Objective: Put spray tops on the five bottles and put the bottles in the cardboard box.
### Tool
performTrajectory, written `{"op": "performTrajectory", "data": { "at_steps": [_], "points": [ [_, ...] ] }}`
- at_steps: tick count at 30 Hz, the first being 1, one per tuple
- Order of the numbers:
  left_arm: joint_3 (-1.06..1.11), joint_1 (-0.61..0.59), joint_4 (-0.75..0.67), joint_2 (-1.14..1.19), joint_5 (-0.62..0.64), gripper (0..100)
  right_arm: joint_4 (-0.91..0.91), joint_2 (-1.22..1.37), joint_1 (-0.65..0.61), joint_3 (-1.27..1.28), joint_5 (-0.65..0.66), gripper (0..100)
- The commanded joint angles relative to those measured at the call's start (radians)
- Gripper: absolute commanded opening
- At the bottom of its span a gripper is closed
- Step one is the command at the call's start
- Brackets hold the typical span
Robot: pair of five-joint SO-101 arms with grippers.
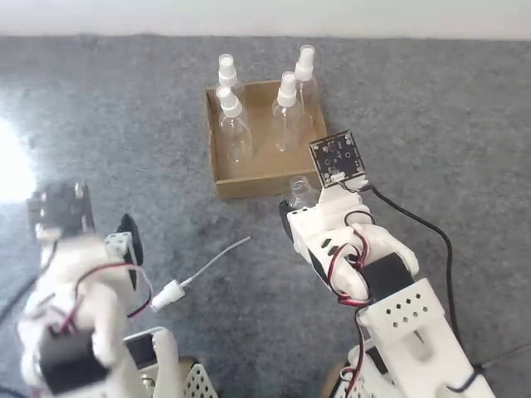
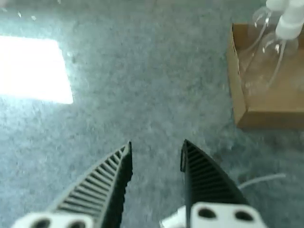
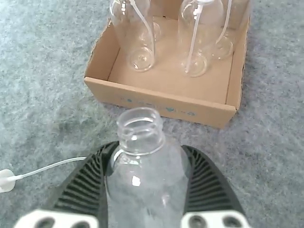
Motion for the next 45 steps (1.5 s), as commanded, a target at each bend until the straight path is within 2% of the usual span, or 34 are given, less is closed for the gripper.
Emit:
{"op": "performTrajectory", "data": {
  "at_steps": [1, 12, 17, 21, 32, 37, 45],
  "points": [
    [-0.117, 0.034, 0.083, 0.233, 0.011, 16, -0.022, -0.035, 0.013, -0.008, -0.009, 3.4],
    [-0.111, 0.15, 0.153, 0.463, 0.005, 16, -0.024, -0.035, 0.013, -0.008, -0.006, 3.4],
    [-0.012, 0.259, 0.084, 0.563, 0.003, 15, -0.024, -0.035, 0.013, -0.008, -0.006, 3.4],
    [0.01, 0.29, 0.021, 0.64, 0.0, 15, -0.024, -0.035, 0.015, -0.008, -0.006, 3.4],
    [0.01, 0.311, 0.018, 0.87, -0.308, 15, -0.024, -0.035, 0.015, -0.008, -0.005, 3.4],
    [0.012, 0.302, -0.044, 0.991, -0.473, 15, -0.024, -0.035, 0.015, -0.008, -0.005, 3.4],
    [0.012, 0.302, -0.051, 1.114, -0.562, 16, -0.024, -0.035, 0.015, -0.008, -0.005, 3.4]
  ]
}}
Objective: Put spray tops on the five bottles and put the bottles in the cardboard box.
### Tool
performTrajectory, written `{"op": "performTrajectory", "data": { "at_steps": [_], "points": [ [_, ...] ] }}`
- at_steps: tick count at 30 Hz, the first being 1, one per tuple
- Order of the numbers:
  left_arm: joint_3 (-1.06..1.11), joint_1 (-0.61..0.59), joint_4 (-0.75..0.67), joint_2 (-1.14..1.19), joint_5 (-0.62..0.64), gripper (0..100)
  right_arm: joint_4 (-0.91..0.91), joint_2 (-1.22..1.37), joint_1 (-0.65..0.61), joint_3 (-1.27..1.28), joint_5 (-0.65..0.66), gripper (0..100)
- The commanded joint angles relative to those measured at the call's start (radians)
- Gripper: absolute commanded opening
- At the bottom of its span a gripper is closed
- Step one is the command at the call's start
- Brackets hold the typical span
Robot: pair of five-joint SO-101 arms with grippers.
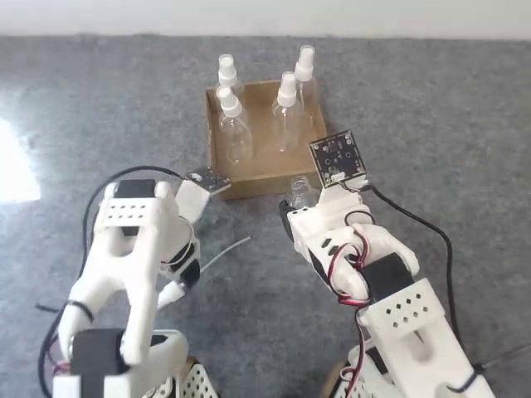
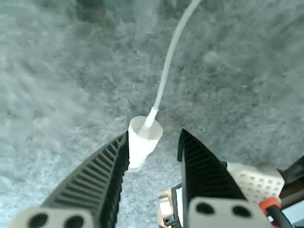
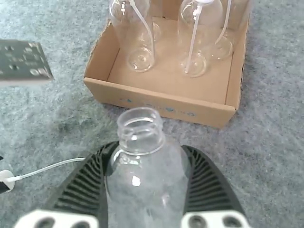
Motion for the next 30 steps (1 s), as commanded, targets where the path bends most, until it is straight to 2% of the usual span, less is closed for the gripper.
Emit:
{"op": "performTrajectory", "data": {
  "at_steps": [1, 8, 12, 18, 20, 24, 30],
  "points": [
    [-0.004, -0.003, -0.028, 0.028, -0.031, 16, -0.022, -0.035, 0.013, -0.008, -0.005, 3.4],
    [0.054, -0.003, -0.18, 0.087, -0.028, 18, -0.022, -0.035, 0.013, -0.008, -0.005, 3.4],
    [0.093, -0.003, -0.221, 0.118, -0.026, 18, -0.022, -0.035, 0.013, -0.008, -0.005, 3.4],
    [0.085, -0.003, -0.224, 0.118, -0.026, 0, -0.022, -0.035, 0.013, -0.008, -0.003, 3.4],
    [0.085, -0.005, -0.224, 0.118, -0.026, 1, -0.022, -0.035, 0.013, -0.008, -0.003, 3.4],
    [0.056, -0.072, -0.222, 0.118, -0.026, 1, -0.022, -0.035, 0.013, -0.008, -0.003, 3.4],
    [-0.05, -0.236, -0.215, 0.118, -0.026, 1, -0.022, -0.035, 0.013, -0.008, -0.003, 3.4]
  ]
}}
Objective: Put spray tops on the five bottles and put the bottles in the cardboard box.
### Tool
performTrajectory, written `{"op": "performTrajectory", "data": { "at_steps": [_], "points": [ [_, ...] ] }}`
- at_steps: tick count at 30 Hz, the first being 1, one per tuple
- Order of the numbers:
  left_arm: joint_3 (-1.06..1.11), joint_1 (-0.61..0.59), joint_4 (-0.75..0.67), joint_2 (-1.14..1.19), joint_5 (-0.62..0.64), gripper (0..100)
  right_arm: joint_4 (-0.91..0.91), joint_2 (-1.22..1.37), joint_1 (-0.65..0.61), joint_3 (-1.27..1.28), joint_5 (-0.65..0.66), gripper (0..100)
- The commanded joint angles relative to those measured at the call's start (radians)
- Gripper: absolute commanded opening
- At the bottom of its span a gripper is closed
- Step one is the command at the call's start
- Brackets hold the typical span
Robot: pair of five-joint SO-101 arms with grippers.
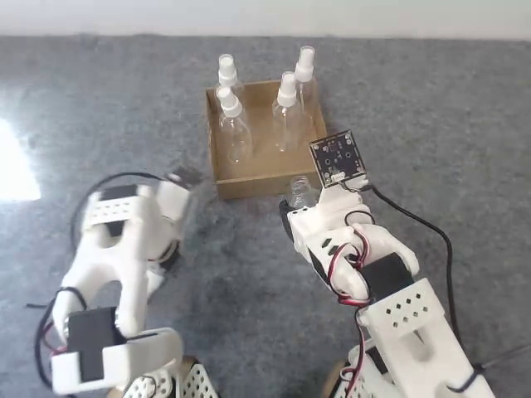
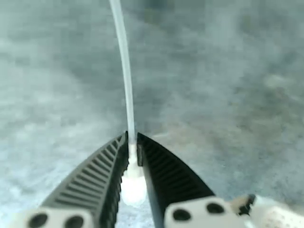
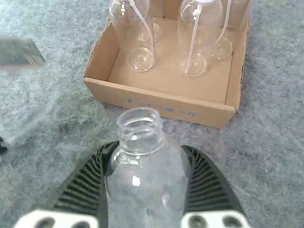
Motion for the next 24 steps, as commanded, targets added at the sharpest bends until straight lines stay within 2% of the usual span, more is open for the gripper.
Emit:
{"op": "performTrajectory", "data": {
  "at_steps": [1, 7, 12, 16, 21, 24],
  "points": [
    [-0.102, -0.103, 0.006, -0.009, -0.005, 1, -0.022, -0.035, 0.013, -0.008, -0.003, 3.4],
    [-0.185, -0.199, 0.061, -0.008, 0.009, 1, -0.022, -0.035, 0.013, -0.008, -0.003, 3.4],
    [-0.226, -0.261, 0.038, -0.005, 0.232, 1, -0.022, -0.033, 0.013, -0.008, -0.003, 3.4],
    [-0.24, -0.315, -0.041, -0.002, 0.506, 1, -0.022, -0.033, 0.013, -0.008, -0.003, 3.4],
    [-0.255, -0.319, -0.035, -0.002, 0.566, 1, -0.022, -0.033, 0.013, -0.008, -0.003, 3.4],
    [-0.257, -0.321, -0.043, 0.0, 0.669, 2, -0.022, -0.033, 0.013, -0.008, -0.003, 3.4]
  ]
}}
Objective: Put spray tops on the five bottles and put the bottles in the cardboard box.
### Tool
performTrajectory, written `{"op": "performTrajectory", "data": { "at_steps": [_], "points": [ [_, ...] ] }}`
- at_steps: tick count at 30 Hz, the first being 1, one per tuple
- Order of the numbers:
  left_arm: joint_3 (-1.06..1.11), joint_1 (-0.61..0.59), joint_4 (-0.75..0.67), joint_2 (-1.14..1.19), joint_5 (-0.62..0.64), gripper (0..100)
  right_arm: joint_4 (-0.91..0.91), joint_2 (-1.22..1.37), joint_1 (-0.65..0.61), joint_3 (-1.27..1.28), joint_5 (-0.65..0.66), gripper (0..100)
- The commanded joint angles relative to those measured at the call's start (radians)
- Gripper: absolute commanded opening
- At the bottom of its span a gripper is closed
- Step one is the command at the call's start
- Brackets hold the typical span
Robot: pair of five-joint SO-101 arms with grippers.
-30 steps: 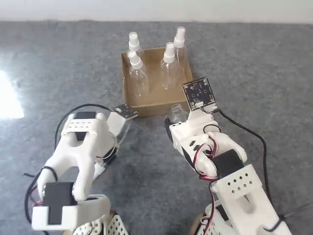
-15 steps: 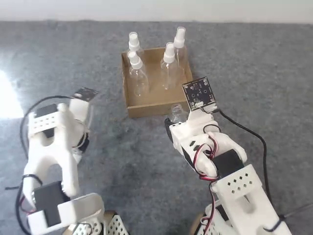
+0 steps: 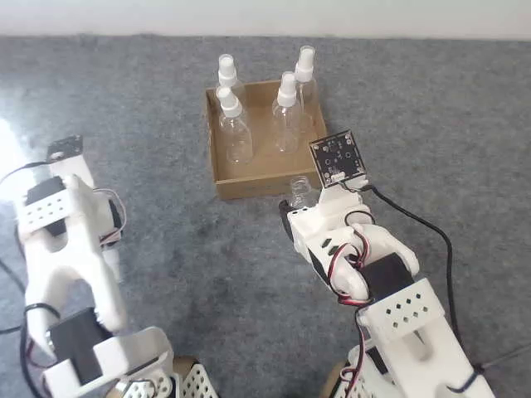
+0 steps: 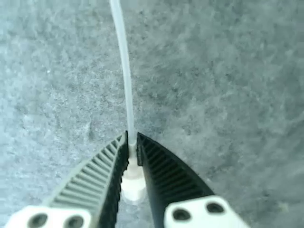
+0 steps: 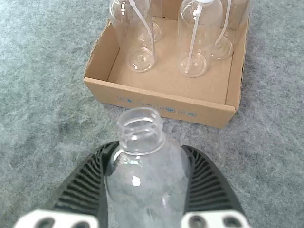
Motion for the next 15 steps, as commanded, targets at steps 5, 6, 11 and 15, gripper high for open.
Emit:
{"op": "performTrajectory", "data": {
  "at_steps": [5, 6, 11, 15],
  "points": [
    [-0.094, -0.002, -0.012, -0.005, 0.416, 2, -0.022, -0.033, 0.013, -0.008, -0.003, 3.4],
    [-0.104, -0.002, -0.015, -0.003, 0.499, 2, -0.022, -0.031, 0.013, -0.008, -0.003, 3.4],
    [-0.139, -0.008, -0.018, -0.003, 0.651, 2, -0.022, -0.03, 0.012, -0.008, -0.003, 3.4],
    [-0.143, -0.008, -0.018, -0.003, 0.798, 1, -0.022, -0.03, 0.012, -0.008, -0.003, 3.4]
  ]
}}
